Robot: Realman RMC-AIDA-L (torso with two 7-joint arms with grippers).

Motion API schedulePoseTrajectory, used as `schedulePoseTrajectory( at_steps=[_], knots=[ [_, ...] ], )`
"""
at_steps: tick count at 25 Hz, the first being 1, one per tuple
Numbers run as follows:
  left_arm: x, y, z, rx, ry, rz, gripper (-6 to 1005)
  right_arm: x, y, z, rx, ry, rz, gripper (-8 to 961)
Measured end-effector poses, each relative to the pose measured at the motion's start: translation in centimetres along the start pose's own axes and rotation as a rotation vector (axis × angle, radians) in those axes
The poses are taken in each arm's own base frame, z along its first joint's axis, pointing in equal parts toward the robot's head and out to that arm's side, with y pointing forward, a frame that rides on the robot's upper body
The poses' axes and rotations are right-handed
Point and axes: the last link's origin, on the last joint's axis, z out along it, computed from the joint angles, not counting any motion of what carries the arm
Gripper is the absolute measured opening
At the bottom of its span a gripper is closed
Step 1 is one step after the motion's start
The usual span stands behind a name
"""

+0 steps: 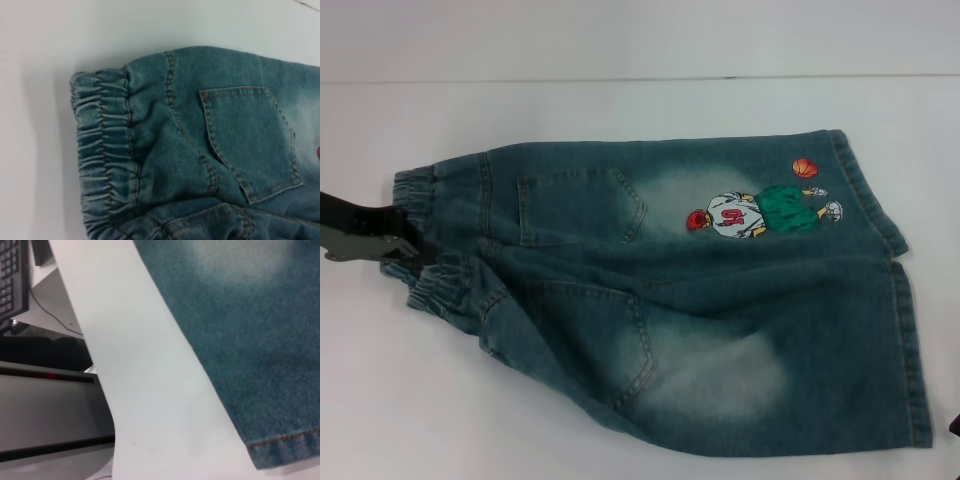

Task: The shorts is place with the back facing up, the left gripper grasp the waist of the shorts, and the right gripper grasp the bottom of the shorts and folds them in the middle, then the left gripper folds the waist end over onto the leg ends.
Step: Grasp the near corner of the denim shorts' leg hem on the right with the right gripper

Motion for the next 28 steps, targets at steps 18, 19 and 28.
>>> schedulePoseTrajectory(
  at_steps=[18,19,28],
  knots=[
    [0.2,0.2,0.0,-0.002,0.003,0.008,38,-1.0,0.1,0.2,0.005,0.021,-0.028,866],
    [0.2,0.2,0.0,-0.002,0.003,0.007,38,-1.0,0.1,0.3,0.005,0.024,-0.030,866],
    [0.1,0.1,0.1,-0.003,0.000,0.004,38,-1.5,0.1,0.8,0.008,0.053,-0.037,866]
  ],
)
